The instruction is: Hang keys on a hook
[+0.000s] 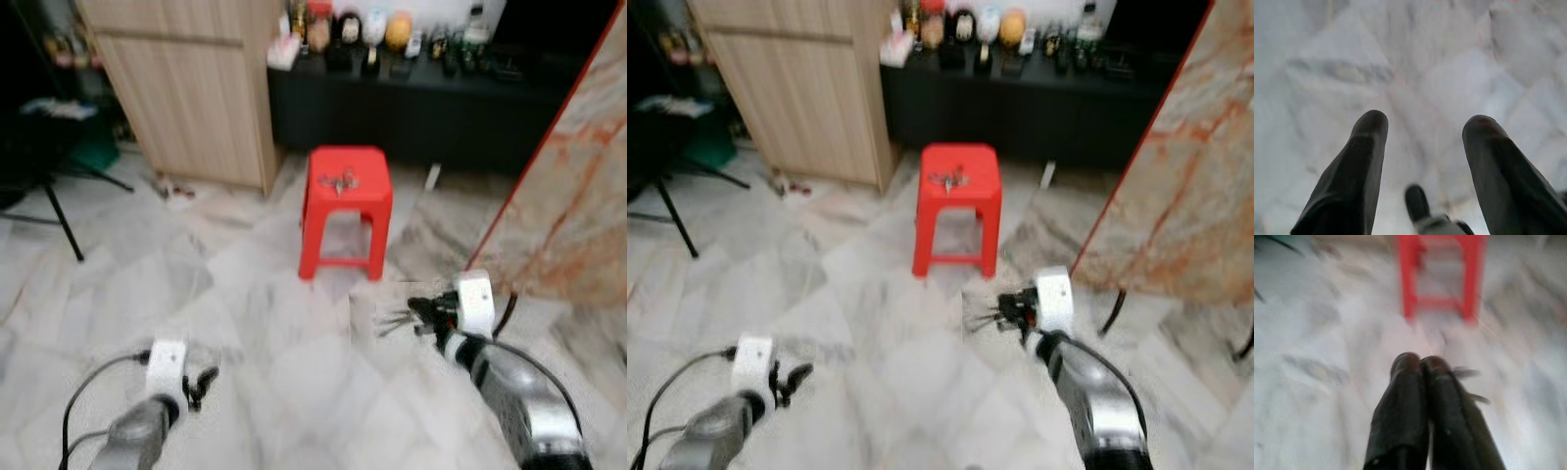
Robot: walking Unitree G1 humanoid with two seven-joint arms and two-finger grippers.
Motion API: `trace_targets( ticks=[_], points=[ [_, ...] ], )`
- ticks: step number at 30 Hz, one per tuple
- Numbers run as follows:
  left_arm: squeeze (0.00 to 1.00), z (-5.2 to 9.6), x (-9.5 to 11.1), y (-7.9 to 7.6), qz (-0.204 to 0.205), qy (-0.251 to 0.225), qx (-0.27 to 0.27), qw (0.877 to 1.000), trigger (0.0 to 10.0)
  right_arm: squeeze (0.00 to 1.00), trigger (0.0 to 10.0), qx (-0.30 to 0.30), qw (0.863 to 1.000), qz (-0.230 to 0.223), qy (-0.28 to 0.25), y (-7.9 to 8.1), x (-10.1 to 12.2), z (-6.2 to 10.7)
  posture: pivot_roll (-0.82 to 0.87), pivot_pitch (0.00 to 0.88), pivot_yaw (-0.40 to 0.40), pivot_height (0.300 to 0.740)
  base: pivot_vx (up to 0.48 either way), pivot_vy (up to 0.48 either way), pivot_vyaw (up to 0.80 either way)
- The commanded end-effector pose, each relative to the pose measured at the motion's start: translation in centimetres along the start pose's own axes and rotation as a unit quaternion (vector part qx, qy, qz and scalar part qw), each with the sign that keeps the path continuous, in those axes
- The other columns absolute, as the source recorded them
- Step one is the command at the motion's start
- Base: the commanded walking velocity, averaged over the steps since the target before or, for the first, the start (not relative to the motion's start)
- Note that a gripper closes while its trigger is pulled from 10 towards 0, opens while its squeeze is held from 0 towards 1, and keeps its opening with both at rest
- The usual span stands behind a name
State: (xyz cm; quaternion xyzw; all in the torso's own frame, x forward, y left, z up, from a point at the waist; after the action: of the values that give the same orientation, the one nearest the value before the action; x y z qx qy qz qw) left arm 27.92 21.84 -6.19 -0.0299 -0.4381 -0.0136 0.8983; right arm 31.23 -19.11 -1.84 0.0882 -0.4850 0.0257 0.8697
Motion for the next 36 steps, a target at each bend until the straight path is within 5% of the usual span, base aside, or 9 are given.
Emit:
trace_targets(
  ticks=[1, 5, 7, 11, 20, 36],
  points=[
    [0.0, 0.0, -1.3, -0.1, 0.005, 0.011, 0.005, 1.0, 10.0, 0.0, 10.0, -0.044, 0.999, -0.012, 0.027, -1.7, -2.8, 0.5, -0.17, 0.094, -0.042, 0.727, 0.0, 0.0, 0.0],
    [0.0, -0.2, -3.4, -0.3, 0.042, 0.041, 0.017, 0.998, 10.0, 0.0, 10.0, -0.076, 0.992, -0.045, 0.094, -2.5, -8.4, 1.4, -0.17, 0.094, -0.039, 0.727, 0.0, 0.0, 0.0],
    [0.0, -0.1, -5.1, -0.6, 0.028, 0.072, 0.018, 0.997, 10.0, 0.0, 10.0, -0.088, 0.986, -0.042, 0.135, -2.4, -11.3, 2.2, -0.17, 0.09, -0.037, 0.727, 0.0, 0.0, 0.0],
    [0.0, 0.3, -7.2, -0.7, 0.025, 0.109, 0.026, 0.993, 10.0, 0.0, 10.0, -0.099, 0.978, -0.042, 0.176, -2.2, -14.0, 3.2, -0.17, 0.088, -0.033, 0.727, 0.0, 0.0, 0.0],
    [0.0, 0.4, -8.2, -2.4, 0.022, 0.12, -0.012, 0.992, 10.0, 0.0, 10.0, -0.105, 0.973, -0.046, 0.198, -1.6, -15.9, 3.7, -0.18, 0.086, -0.028, 0.727, 0.0, -0.029, 0.0],
    [0.0, 1.7, -11.1, -3.0, 0.026, 0.146, -0.02, 0.989, 10.0, 0.0, 10.0, -0.124, 0.965, -0.087, 0.216, -1.0, -17.6, 4.5, -0.17, 0.078, -0.022, 0.727, 0.0, -0.415, -0.28]
  ],
)
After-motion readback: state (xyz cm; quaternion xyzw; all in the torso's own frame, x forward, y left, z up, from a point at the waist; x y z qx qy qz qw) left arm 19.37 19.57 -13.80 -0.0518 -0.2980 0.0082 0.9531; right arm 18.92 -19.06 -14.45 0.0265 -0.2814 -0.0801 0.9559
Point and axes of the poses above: a point about 5 cm out from each wrist's last joint towards the gripper, its own z axis pointing back from the gripper into the wrist, its own x axis along the axis of the wrist's last joint, y = z × x, the point moved 6 cm from there along -z, pointing out of the wrist towards the gripper, and after that the axes turned 3 degrees about z, right-handed, at the moved point
